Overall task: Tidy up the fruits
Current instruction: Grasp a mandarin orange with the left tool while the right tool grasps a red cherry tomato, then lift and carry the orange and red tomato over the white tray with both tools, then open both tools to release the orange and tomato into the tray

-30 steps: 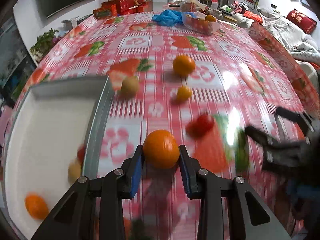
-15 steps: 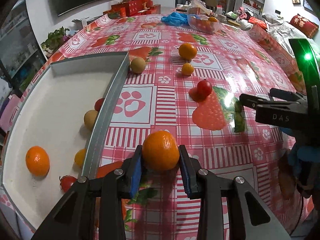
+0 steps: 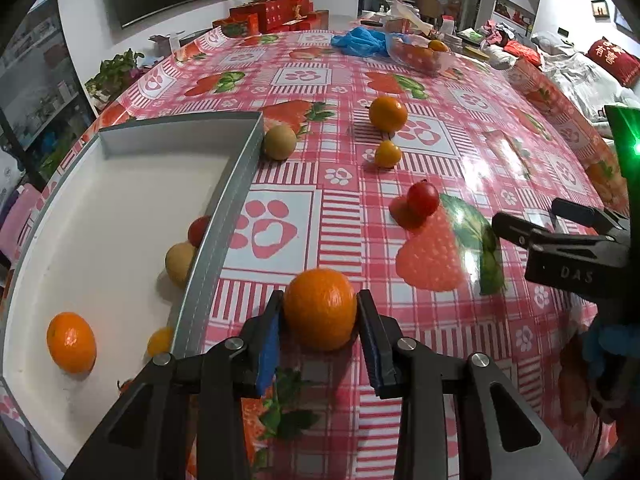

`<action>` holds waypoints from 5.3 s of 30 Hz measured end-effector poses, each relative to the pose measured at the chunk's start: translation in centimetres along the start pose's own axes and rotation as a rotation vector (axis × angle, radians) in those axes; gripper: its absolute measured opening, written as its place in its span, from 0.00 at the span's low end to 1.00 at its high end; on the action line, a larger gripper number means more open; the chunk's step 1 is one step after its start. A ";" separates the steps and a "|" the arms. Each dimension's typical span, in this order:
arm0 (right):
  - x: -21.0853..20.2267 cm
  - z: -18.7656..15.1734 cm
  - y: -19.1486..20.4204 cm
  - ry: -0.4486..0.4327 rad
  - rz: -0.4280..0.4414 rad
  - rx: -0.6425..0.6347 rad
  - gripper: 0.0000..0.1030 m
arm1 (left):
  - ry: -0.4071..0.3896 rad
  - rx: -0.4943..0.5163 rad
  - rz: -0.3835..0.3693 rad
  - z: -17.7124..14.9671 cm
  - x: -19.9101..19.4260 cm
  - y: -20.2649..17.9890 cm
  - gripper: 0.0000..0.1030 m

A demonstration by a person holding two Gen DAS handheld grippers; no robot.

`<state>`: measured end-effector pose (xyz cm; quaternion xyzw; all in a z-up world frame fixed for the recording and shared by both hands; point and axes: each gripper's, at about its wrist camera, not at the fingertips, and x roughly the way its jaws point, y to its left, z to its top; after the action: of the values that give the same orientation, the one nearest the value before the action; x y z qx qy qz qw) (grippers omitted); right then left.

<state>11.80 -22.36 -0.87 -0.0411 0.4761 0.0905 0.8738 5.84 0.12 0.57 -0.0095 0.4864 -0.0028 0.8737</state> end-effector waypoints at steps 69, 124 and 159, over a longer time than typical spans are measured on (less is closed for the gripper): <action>-3.8 -2.9 2.0 -0.022 0.274 0.013 0.24 | -0.021 0.024 -0.048 -2.6 -1.7 -1.9 0.62; -5.7 1.9 17.3 -0.019 0.332 -0.256 0.24 | -0.147 -0.153 0.041 -0.5 -6.7 11.4 0.38; -1.1 3.7 24.6 0.106 0.409 -0.313 0.25 | -0.087 -0.216 0.129 -1.3 -3.5 17.4 0.38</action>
<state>9.38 2.24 2.39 -0.0832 0.4997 0.3354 0.7943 2.87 17.58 2.52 -0.0723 0.4451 0.1060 0.8863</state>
